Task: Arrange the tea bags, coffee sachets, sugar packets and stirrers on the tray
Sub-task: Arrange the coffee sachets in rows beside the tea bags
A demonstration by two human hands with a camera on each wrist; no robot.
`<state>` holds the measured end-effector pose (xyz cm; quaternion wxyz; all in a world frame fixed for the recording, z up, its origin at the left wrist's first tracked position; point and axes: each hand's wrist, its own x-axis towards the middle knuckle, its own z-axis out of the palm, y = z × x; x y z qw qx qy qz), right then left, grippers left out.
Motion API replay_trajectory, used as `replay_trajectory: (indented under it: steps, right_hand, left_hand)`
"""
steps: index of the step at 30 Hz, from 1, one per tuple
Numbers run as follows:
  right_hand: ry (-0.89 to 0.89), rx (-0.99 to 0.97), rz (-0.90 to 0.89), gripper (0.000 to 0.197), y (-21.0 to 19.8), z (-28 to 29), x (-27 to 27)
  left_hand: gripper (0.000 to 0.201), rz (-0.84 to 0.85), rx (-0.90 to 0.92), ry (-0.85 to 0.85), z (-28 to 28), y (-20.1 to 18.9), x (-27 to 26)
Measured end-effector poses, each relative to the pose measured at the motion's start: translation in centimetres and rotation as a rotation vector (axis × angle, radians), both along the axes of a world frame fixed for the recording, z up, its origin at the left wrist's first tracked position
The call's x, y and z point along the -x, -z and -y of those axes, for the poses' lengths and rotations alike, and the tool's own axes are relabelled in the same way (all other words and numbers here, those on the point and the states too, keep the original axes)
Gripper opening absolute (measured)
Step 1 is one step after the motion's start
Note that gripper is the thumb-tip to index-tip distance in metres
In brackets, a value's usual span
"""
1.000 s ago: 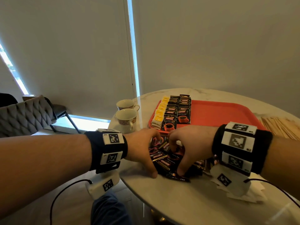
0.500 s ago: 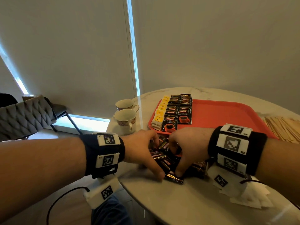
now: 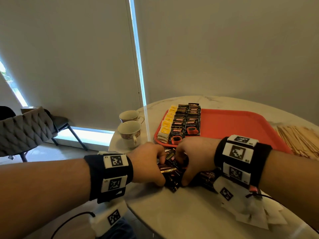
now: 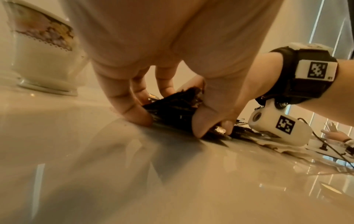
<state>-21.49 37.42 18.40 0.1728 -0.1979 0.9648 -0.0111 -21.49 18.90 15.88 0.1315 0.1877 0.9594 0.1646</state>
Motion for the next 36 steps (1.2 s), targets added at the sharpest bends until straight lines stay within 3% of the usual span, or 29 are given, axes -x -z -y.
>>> replay_trajectory:
  steps: [6,12,14,18,21,27,30,36]
  right_hand:
    - [-0.020,0.006,0.104,0.040,-0.8,-0.2,0.3]
    - [0.005,0.060,0.105,0.024,-0.8,-0.1,1.0]
    - [0.027,0.066,0.066,0.032,-0.7,0.1,1.0]
    - [0.008,0.039,0.051,0.067,-0.7,0.6,1.1]
    - [-0.029,-0.013,0.092,0.063,-0.5,1.2,1.5]
    - [-0.006,-0.074,0.097,0.060,-0.2,1.8,2.0]
    - [0.000,-0.076,0.110,0.063,-0.2,1.9,2.2]
    - [-0.025,-0.039,0.110,0.065,-0.4,2.0,1.7]
  left_hand:
    - [0.070,0.077,-0.032,0.025,-0.5,-0.2,-1.2]
    - [0.067,0.013,0.016,-0.019,-0.8,0.1,-1.3]
    - [0.074,0.015,-0.021,-0.047,-0.6,0.4,-1.3]
    - [0.102,0.046,-0.134,-0.009,-0.3,0.4,-1.3]
    - [0.105,0.068,-0.118,0.072,-0.4,0.1,-1.0]
    - [0.121,0.109,-0.143,0.065,0.2,0.1,-1.0]
    - [0.116,0.095,-0.132,0.044,0.4,0.2,-1.5]
    - [0.075,-0.038,-0.059,0.023,0.4,0.0,-2.4]
